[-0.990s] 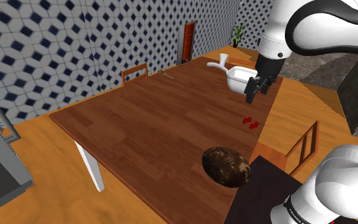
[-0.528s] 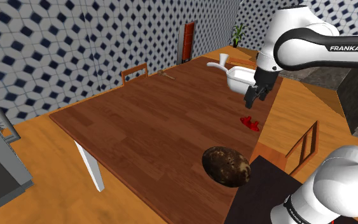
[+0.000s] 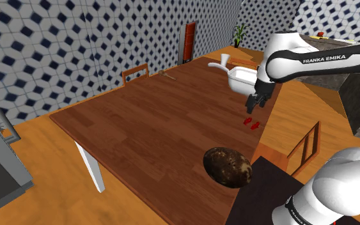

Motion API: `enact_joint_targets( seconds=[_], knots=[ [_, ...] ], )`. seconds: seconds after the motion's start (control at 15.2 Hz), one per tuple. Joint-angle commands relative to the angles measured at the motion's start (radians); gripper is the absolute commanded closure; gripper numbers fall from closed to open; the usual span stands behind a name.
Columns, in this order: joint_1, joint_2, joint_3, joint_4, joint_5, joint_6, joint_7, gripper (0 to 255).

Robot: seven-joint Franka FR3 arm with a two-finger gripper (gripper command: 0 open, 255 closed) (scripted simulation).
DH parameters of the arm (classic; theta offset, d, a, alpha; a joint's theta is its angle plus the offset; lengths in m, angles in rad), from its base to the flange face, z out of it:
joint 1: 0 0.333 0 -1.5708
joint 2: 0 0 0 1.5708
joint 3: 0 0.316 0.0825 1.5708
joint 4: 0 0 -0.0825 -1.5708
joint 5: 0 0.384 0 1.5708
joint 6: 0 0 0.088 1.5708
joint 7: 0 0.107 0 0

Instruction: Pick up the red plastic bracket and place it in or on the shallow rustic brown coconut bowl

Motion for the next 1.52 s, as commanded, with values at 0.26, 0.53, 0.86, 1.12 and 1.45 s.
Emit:
enact_joint_targets(
  seconds=[0.26, 0.53, 0.86, 1.12, 1.45],
  knots=[
    [-0.032, 0.173, -0.111, 0.007, -0.008, 0.168, -0.085, 0],
    [-0.041, 0.314, -0.185, 0.039, 0.022, 0.274, -0.159, 0],
    [-0.042, 0.415, -0.221, 0.044, 0.059, 0.364, -0.208, 0],
    [-0.04, 0.462, -0.229, 0.027, 0.077, 0.426, -0.223, 0],
    [-0.04, 0.469, -0.23, 0.025, 0.08, 0.435, -0.225, 0]
  ],
)
